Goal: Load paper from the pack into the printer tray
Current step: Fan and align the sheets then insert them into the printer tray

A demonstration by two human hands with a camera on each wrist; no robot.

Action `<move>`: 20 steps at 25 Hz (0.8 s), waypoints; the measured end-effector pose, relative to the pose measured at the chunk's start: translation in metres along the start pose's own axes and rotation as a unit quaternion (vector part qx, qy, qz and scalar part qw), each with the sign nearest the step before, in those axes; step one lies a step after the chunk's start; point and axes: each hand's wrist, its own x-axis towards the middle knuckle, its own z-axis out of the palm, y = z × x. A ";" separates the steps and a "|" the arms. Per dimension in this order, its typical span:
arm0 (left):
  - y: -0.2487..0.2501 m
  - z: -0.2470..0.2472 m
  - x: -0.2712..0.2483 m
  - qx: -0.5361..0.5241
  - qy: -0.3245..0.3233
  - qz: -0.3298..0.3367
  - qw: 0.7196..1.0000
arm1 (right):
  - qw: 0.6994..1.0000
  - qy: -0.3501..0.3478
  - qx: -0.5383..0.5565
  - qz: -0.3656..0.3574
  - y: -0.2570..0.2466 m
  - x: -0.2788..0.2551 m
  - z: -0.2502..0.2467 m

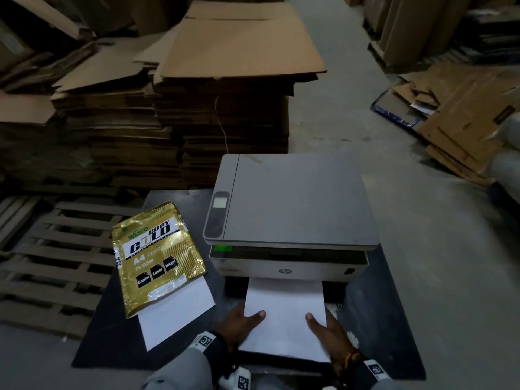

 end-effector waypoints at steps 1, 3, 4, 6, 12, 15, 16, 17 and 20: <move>0.000 -0.002 0.005 0.007 0.011 -0.001 1.000 | 1.000 -0.002 0.001 0.003 -0.003 0.004 0.001; 0.002 -0.003 0.013 -0.003 0.043 -0.009 0.999 | 1.000 -0.006 -0.009 0.004 -0.009 0.013 0.004; 0.003 -0.004 0.017 -0.010 0.057 -0.011 0.998 | 1.000 -0.010 -0.017 0.014 -0.012 0.016 0.004; 0.006 -0.005 0.020 -0.022 0.062 -0.023 0.998 | 0.999 0.000 -0.021 0.027 -0.018 0.024 0.006; 0.012 -0.002 0.013 -0.113 0.034 -0.079 0.990 | 0.991 0.043 -0.052 0.115 -0.052 0.054 0.012; 0.013 -0.004 0.018 -0.122 0.032 -0.063 0.990 | 0.989 0.031 -0.074 0.126 -0.063 0.061 0.013; 0.010 -0.004 0.019 -0.116 0.020 -0.059 0.991 | 0.988 0.021 -0.076 0.133 -0.063 0.059 0.012; 0.008 -0.005 0.021 -0.104 0.003 -0.052 0.993 | 0.987 0.003 -0.070 0.142 -0.063 0.057 0.009; -0.002 -0.007 0.023 -0.074 -0.015 -0.044 0.996 | 0.969 -0.077 0.038 0.233 -0.043 0.047 -0.008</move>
